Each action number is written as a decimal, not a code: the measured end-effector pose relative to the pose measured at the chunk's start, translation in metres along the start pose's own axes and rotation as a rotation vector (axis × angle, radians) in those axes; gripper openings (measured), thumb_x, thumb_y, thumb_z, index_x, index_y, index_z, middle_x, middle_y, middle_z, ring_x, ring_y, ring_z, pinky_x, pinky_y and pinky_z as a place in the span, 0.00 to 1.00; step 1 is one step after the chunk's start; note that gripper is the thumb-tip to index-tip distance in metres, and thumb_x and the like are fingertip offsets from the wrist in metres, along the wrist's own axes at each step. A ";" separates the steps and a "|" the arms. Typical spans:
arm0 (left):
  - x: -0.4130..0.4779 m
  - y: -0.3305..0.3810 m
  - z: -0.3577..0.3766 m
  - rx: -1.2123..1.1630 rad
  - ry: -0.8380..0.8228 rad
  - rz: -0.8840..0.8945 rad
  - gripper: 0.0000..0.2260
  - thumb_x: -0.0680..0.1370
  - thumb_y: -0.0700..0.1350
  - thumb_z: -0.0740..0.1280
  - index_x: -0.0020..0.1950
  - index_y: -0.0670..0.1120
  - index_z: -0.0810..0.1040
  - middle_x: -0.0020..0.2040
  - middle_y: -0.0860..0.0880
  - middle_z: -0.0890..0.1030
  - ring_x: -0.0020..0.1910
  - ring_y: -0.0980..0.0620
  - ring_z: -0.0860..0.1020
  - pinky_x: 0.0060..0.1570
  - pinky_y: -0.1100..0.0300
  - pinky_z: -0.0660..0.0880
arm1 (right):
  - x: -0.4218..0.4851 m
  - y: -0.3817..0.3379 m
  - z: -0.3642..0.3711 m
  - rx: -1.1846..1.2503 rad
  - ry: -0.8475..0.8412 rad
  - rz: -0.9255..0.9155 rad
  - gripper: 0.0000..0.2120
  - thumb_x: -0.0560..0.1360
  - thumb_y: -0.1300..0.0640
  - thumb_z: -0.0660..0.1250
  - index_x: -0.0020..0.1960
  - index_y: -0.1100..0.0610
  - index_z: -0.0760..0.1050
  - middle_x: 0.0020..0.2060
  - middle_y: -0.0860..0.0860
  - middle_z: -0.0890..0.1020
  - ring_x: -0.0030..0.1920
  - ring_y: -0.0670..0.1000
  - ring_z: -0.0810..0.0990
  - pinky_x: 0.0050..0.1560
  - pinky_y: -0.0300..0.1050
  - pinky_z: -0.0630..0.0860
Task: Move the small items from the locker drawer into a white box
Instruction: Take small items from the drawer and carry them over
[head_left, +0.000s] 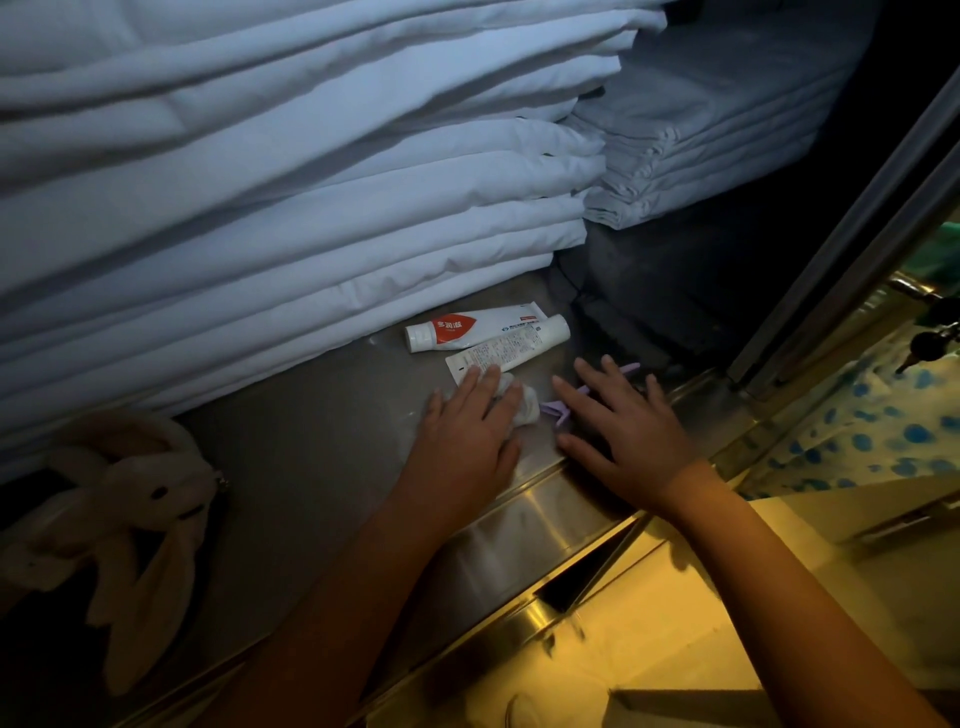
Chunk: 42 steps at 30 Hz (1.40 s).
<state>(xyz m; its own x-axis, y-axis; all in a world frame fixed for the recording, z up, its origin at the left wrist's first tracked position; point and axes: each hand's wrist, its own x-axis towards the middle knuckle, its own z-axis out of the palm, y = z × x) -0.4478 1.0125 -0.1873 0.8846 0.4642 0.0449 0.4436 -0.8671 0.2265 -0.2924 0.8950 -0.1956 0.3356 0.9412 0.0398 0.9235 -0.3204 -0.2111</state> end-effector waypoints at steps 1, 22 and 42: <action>-0.001 0.000 0.000 -0.008 0.000 0.007 0.25 0.81 0.53 0.54 0.76 0.51 0.51 0.77 0.49 0.48 0.74 0.52 0.44 0.70 0.52 0.44 | -0.003 -0.001 0.000 -0.007 -0.001 -0.006 0.28 0.77 0.39 0.50 0.74 0.44 0.48 0.75 0.49 0.49 0.74 0.50 0.41 0.68 0.54 0.37; -0.032 0.007 -0.007 0.070 0.099 0.171 0.25 0.76 0.50 0.66 0.71 0.44 0.66 0.71 0.41 0.65 0.70 0.41 0.62 0.66 0.43 0.58 | -0.031 -0.013 0.004 -0.110 0.220 -0.247 0.29 0.63 0.62 0.76 0.64 0.60 0.73 0.63 0.63 0.73 0.63 0.68 0.69 0.59 0.65 0.56; -0.023 0.007 0.001 0.138 -0.153 0.120 0.27 0.81 0.53 0.54 0.76 0.51 0.46 0.77 0.49 0.44 0.74 0.50 0.43 0.70 0.50 0.44 | -0.034 -0.016 0.006 -0.075 0.234 -0.296 0.29 0.62 0.65 0.77 0.62 0.60 0.75 0.61 0.63 0.75 0.61 0.68 0.72 0.54 0.66 0.68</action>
<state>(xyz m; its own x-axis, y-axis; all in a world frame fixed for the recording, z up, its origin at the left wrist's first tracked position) -0.4645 0.9955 -0.1873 0.9390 0.3326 -0.0874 0.3401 -0.9358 0.0928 -0.3194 0.8691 -0.1992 0.0779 0.9469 0.3120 0.9949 -0.0539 -0.0849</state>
